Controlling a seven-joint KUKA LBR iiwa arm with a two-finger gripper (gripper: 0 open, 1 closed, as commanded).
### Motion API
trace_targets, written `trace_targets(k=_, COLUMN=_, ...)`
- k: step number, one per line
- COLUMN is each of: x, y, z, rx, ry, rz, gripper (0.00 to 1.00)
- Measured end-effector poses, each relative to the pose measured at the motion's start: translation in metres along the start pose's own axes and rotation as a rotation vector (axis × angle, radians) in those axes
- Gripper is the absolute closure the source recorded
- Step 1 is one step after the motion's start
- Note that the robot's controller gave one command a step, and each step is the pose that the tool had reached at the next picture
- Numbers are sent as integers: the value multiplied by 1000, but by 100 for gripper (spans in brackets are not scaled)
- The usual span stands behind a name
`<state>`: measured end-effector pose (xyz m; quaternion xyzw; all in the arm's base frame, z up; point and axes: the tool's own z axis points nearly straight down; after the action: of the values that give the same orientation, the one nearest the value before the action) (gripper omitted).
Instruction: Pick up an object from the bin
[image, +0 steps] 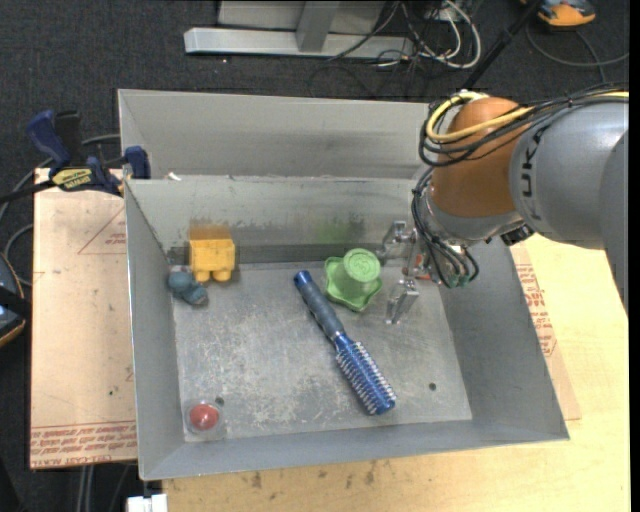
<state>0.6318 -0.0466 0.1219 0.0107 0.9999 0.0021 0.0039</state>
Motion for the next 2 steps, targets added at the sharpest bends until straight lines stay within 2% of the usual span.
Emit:
trace_targets(k=1, x=8, y=61, z=37, rx=2, ry=-14, rz=-98, gripper=0)
trace_targets(k=2, x=26, y=94, z=-34, rx=2, ry=1, rz=-335, gripper=0)
